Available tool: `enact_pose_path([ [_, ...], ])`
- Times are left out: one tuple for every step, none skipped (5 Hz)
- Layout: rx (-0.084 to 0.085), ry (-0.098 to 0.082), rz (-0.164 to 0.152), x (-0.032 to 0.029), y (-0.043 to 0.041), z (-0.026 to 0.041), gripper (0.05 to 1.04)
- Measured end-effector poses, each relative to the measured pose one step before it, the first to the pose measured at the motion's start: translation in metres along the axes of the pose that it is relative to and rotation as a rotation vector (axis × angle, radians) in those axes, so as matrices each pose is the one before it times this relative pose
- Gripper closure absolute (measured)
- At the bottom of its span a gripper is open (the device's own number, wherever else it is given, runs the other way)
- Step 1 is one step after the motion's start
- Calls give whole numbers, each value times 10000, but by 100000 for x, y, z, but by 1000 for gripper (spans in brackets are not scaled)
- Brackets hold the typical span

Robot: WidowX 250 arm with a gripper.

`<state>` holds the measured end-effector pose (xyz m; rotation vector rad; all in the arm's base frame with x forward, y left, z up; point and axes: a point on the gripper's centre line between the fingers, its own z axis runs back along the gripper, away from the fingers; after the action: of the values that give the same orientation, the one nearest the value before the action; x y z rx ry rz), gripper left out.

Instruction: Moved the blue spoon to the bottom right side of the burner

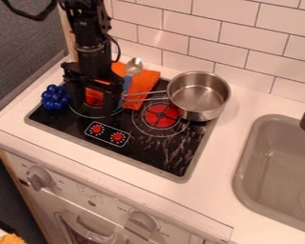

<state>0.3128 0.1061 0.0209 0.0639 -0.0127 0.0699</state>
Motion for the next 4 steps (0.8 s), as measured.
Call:
enact_pose_path([
  [-13, -49, -130, 190, -869, -39, 83],
  [-85, 105, 58, -293, -481, -216, 83],
  [60, -16, 14, 153, -433, 58, 83],
  [102, 179, 24, 371, 37, -691, 83],
])
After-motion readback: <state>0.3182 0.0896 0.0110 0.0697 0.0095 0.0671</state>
